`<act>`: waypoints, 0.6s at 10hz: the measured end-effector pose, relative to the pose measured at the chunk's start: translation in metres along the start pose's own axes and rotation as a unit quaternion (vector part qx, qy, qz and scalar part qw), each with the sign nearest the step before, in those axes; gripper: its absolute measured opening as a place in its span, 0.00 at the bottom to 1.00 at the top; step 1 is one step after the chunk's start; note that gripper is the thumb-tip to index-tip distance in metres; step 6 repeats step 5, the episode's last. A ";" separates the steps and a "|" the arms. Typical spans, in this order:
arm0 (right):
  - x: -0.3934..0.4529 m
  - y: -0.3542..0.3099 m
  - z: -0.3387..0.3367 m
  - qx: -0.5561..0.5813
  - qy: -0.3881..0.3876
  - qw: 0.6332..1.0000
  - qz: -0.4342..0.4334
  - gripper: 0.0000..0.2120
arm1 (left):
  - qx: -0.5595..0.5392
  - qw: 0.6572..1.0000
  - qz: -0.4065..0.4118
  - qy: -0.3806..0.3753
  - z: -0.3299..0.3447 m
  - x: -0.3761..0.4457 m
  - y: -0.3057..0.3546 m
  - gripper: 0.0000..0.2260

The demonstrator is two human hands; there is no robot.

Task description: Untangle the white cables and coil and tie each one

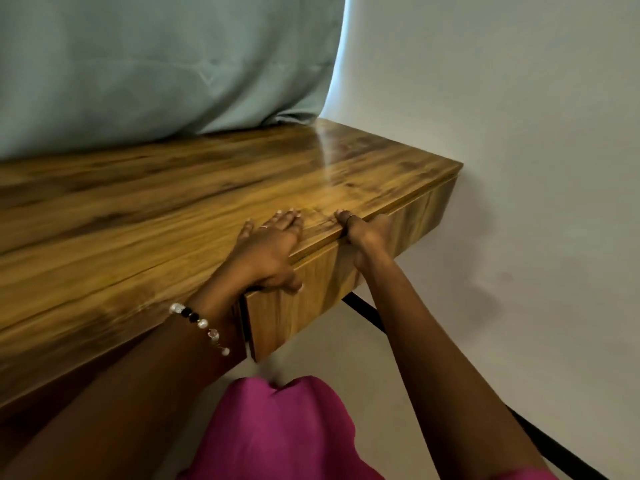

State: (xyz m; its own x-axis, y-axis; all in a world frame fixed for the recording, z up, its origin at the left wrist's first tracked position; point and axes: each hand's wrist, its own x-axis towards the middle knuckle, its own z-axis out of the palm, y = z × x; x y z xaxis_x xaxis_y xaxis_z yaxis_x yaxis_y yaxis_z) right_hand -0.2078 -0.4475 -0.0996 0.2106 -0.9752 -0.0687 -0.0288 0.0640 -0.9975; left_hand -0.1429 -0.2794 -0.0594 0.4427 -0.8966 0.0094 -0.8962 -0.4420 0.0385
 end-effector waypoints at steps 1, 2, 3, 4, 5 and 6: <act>-0.003 -0.008 -0.001 0.065 -0.035 0.997 0.012 0.15 | 0.006 0.999 -0.018 0.047 0.005 0.002 0.005 0.49; 0.000 -0.008 -0.001 0.084 -0.024 0.996 0.022 0.17 | 0.032 0.995 -0.034 0.084 0.007 0.006 0.016 0.44; 0.008 -0.005 0.001 0.064 -0.029 0.997 0.012 0.18 | 0.087 0.989 -0.023 0.117 0.008 0.010 0.025 0.37; 0.009 -0.015 0.011 -0.117 -0.010 0.991 -0.059 0.21 | 0.106 0.992 0.025 0.059 -0.020 0.013 0.009 0.35; -0.008 -0.045 0.036 -0.351 0.011 0.921 -0.170 0.22 | -0.146 0.987 0.031 -0.058 -0.062 0.018 -0.023 0.25; -0.008 -0.045 0.036 -0.351 0.011 0.921 -0.170 0.22 | -0.146 0.987 0.031 -0.058 -0.062 0.018 -0.023 0.25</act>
